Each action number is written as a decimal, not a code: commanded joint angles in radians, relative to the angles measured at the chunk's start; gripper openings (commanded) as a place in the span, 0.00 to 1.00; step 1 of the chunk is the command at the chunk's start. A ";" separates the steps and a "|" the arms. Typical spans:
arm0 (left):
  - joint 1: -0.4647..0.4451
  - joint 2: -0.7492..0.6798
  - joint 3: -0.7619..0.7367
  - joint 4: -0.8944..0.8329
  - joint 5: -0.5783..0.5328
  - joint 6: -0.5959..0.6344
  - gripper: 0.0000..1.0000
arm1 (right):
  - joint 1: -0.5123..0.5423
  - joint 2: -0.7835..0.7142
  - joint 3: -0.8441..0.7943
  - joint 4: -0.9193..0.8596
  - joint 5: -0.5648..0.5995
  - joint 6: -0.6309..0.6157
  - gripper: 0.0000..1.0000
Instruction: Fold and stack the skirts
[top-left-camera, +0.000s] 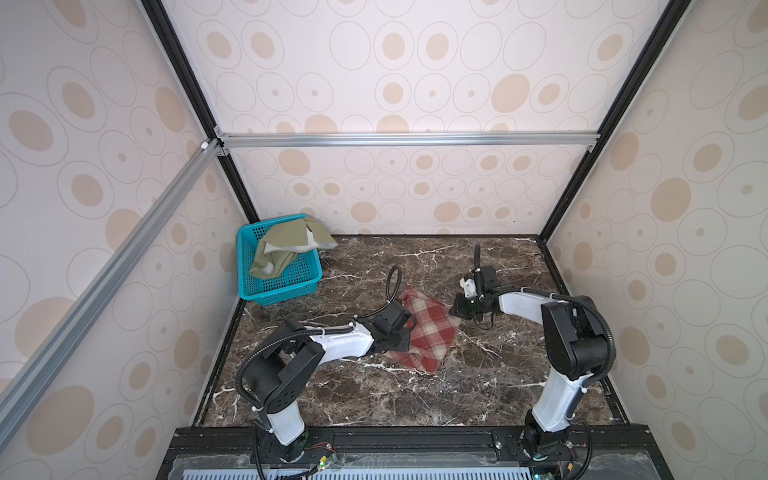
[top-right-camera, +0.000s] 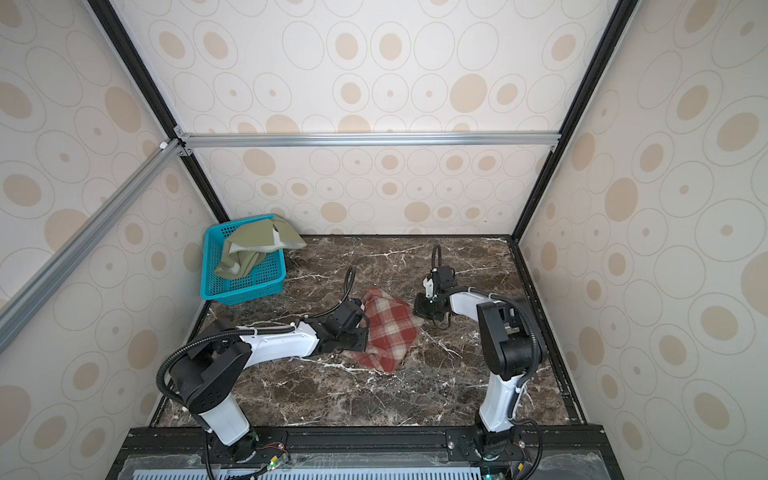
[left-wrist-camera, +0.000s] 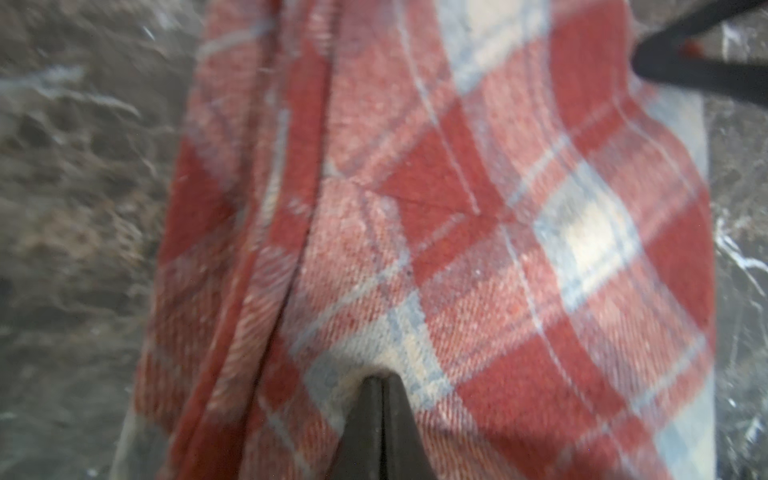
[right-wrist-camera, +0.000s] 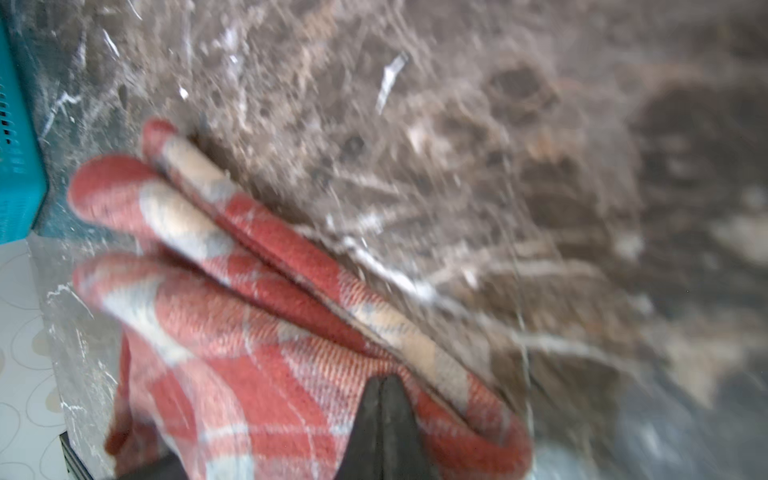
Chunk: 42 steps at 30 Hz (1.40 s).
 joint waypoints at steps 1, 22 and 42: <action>0.044 0.055 0.053 -0.033 -0.091 0.068 0.06 | 0.006 -0.086 -0.119 -0.030 0.016 0.067 0.00; 0.049 -0.208 -0.078 0.078 0.028 0.045 0.14 | 0.174 -0.250 -0.111 -0.062 -0.035 0.116 0.00; 0.047 -0.280 -0.414 0.160 0.002 -0.161 0.13 | 0.173 -0.029 -0.170 0.080 -0.062 0.185 0.00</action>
